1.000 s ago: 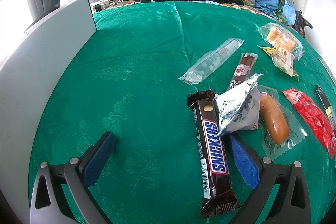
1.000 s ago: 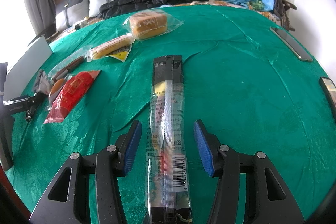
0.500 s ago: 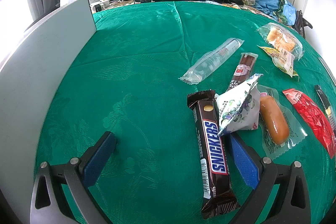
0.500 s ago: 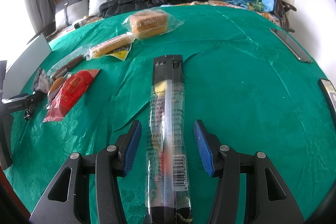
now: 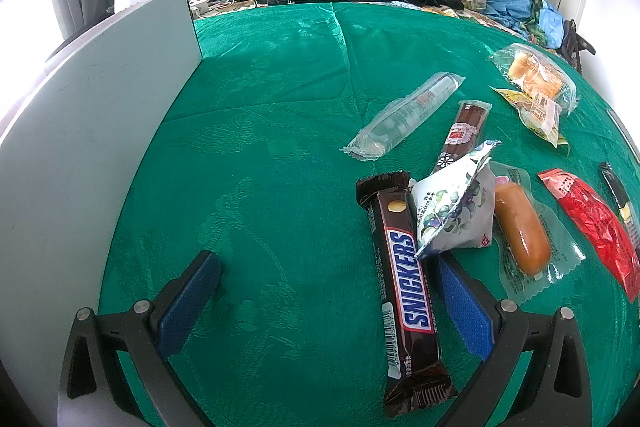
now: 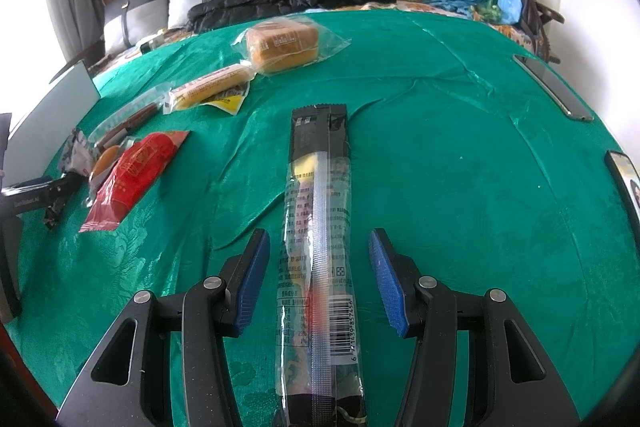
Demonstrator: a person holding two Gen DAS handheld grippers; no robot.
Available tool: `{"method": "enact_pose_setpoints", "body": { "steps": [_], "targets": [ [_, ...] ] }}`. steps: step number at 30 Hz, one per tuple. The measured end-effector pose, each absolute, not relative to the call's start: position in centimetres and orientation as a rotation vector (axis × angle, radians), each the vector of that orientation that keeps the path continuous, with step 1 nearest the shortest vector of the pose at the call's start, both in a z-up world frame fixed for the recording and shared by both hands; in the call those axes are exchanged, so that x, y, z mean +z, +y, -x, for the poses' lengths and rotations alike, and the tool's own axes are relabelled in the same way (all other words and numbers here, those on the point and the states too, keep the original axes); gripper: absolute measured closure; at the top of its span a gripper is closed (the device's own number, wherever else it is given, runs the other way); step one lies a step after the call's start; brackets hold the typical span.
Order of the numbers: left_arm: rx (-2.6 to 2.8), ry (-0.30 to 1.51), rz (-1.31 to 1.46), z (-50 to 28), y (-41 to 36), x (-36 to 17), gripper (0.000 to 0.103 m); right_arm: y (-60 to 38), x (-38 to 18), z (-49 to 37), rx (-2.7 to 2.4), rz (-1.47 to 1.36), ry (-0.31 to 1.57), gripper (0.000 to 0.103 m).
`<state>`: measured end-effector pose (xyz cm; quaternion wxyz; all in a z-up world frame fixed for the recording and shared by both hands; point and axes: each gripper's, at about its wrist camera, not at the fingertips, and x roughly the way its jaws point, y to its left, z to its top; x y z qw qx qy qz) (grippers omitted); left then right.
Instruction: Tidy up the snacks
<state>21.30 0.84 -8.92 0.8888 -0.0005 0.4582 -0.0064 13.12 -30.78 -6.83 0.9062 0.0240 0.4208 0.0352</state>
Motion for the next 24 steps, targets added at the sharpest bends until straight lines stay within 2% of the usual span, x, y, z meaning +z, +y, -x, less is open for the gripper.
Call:
{"method": "enact_pose_setpoints", "body": {
  "steps": [24],
  "targets": [
    [-0.013,0.952,0.001,-21.28,0.85,-8.91,0.000,-30.32,-6.82,-13.18,0.070,-0.022,0.877,0.044]
  ]
}}
